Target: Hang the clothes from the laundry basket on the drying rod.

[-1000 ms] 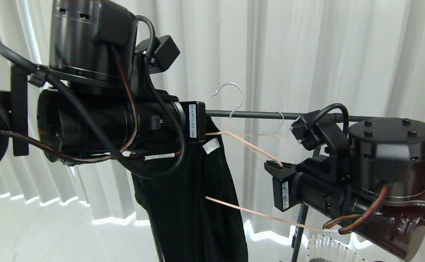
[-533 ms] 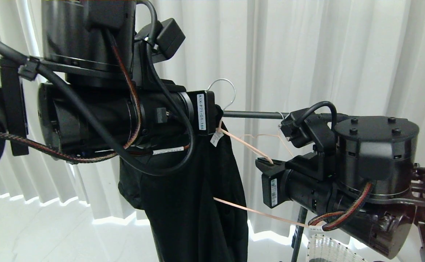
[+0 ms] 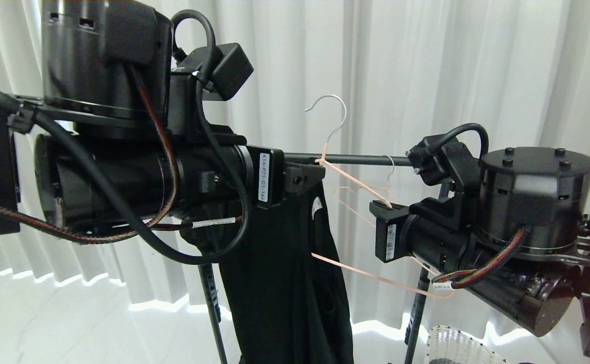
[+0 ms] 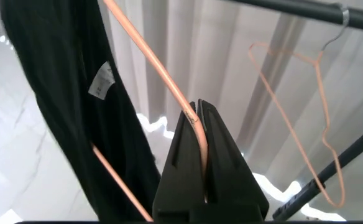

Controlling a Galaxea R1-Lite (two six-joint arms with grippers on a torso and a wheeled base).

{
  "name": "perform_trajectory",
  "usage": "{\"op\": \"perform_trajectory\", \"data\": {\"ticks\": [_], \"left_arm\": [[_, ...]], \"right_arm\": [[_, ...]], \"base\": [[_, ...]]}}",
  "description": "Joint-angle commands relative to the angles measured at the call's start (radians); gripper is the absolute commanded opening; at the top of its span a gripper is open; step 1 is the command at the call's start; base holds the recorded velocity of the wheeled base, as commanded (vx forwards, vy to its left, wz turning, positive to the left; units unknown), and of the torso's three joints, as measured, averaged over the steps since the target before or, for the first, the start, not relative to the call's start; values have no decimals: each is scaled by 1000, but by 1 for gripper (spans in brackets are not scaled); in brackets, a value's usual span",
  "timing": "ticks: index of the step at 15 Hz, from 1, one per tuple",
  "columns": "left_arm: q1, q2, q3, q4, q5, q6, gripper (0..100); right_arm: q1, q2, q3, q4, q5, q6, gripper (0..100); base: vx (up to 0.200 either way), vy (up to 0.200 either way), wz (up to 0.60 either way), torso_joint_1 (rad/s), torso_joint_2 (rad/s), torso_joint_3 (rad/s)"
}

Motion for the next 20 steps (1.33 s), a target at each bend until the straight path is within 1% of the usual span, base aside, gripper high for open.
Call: {"op": "perform_trajectory", "data": {"ticks": [1, 4, 5, 6, 7, 8, 9, 10, 11, 12, 13, 14, 15, 16, 17, 18, 19, 20], "left_arm": [[5, -35, 26, 0, 0, 2, 100], [8, -59, 50, 0, 0, 4, 100], [29, -73, 78, -2, -2, 16, 100], [57, -94, 112, -4, -8, 56, 100], [89, -127, 142, -8, -48, 85, 100], [123, -165, 168, -27, -132, 93, 100], [158, -199, 188, -37, -209, 103, 100], [193, -225, 210, -37, -252, 134, 100], [224, -245, 237, -37, -277, 185, 100], [238, -263, 256, -37, -310, 217, 100], [238, -271, 263, -37, -338, 223, 100], [238, -292, 286, -37, -432, 228, 100], [244, -294, 312, -37, -479, 238, 100], [255, -295, 335, -39, -510, 258, 100], [256, -300, 352, -53, -553, 287, 100], [256, -305, 366, -59, -613, 317, 100], [255, -309, 375, -59, -643, 333, 100], [255, -311, 405, -59, -698, 369, 100]], "right_arm": [[-15, -13, -1, -1, -6, -3, 0], [-32, -34, 8, -25, -23, -11, 0], [-35, -50, 20, -25, -23, -25, 0], [-39, -70, 51, -27, -21, -59, 0], [-46, -87, 85, -28, -18, -89, 0], [-47, -105, 117, -30, -16, -106, 0], [-47, -120, 137, -31, -16, -106, 0], [-46, -139, 161, -33, -15, -106, 0], [-46, -162, 192, -55, -10, -106, 0], [-46, -180, 227, -90, 11, -109, 0], [-46, -192, 246, -105, 30, -111, 0], [-44, -232, 292, -120, 68, -138, 0], [-44, -260, 321, -120, 88, -163, 0], [-41, -286, 346, -120, 114, -183, 0], [-36, -315, 373, -120, 152, -215, 0], [-35, -340, 399, -120, 188, -247, 0], [-33, -349, 413, -120, 203, -261, 0], [-23, -364, 431, -120, 223, -273, 0]], "base": [[0, 0, 0, 0, 0, 0], [0, 0, 0, 0, 0, 0], [0, 0, 0, 0, 0, 0], [0, 0, 0, 0, 0, 0], [0, 0, 0, 0, 0, 0], [0, 0, 0, 0, 0, 0], [0, 0, 0, 0, 0, 0], [0, 0, 0, 0, 0, 0], [0, 0, 0, 0, 0, 0], [0, 0, 0, 0, 0, 0], [0, 0, 0, 0, 0, 0], [0, 0, 0, 0, 0, 0], [0, 0, 0, 0, 0, 0], [0, 0, 0, 0, 0, 0], [0, 0, 0, 0, 0, 0], [0, 0, 0, 0, 0, 0], [0, 0, 0, 0, 0, 0], [0, 0, 0, 0, 0, 0]]}}
